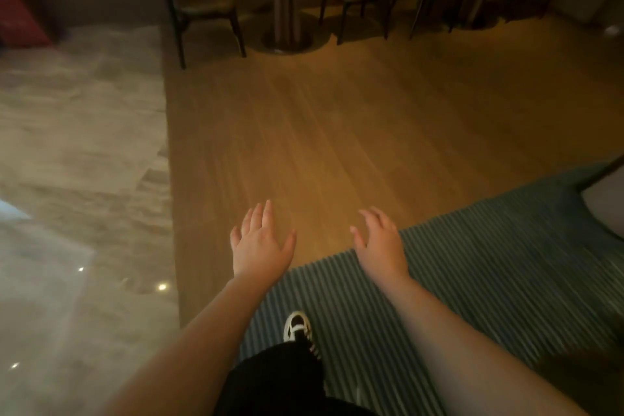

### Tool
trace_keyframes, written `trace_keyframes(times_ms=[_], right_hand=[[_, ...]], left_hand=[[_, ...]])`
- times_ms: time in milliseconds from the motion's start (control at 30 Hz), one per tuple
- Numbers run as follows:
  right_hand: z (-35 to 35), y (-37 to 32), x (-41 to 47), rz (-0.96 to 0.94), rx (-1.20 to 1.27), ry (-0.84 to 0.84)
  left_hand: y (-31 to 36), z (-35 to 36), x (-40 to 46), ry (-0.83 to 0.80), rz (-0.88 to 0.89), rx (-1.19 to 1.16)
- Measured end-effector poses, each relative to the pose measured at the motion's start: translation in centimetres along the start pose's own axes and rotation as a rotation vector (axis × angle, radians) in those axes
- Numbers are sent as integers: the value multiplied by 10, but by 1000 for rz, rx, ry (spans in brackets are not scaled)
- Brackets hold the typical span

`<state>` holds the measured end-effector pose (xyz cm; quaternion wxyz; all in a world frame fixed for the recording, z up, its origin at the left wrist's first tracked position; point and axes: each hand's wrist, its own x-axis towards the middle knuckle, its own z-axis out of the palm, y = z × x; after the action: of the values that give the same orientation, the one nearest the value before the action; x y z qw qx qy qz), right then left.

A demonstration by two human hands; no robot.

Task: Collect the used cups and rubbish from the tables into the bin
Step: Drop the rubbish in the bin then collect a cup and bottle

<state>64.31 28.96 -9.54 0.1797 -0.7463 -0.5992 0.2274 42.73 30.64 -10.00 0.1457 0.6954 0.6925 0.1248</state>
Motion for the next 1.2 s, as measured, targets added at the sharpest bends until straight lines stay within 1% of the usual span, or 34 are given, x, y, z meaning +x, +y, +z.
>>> trace_keyframes(times_ms=[167, 300, 400, 567, 667, 767, 1000, 1100, 1200], right_hand=[[-33, -34, 166, -6, -25, 65], [-48, -37, 286, 15, -14, 57], [-46, -35, 384, 31, -11, 58], [-40, -43, 588, -14, 1, 70], [-56, -51, 715, -64, -2, 58], [-80, -62, 824, -74, -5, 63], [-115, -91, 1011, -117, -31, 36], [-119, -102, 1090, -137, -34, 15], [-113, -118, 1179, -139, -35, 20]], left_hand=[[30, -19, 172, 4, 0, -6], [51, -18, 291, -15, 2, -17], [65, -7, 385, -1, -2, -22], [90, 21, 570, 17, -44, -14], [110, 25, 683, 15, -65, -10], [129, 17, 784, 33, -83, -30], [159, 15, 975, 62, -138, -19], [163, 19, 1058, 92, -180, -50], [159, 23, 1147, 122, -159, -67]])
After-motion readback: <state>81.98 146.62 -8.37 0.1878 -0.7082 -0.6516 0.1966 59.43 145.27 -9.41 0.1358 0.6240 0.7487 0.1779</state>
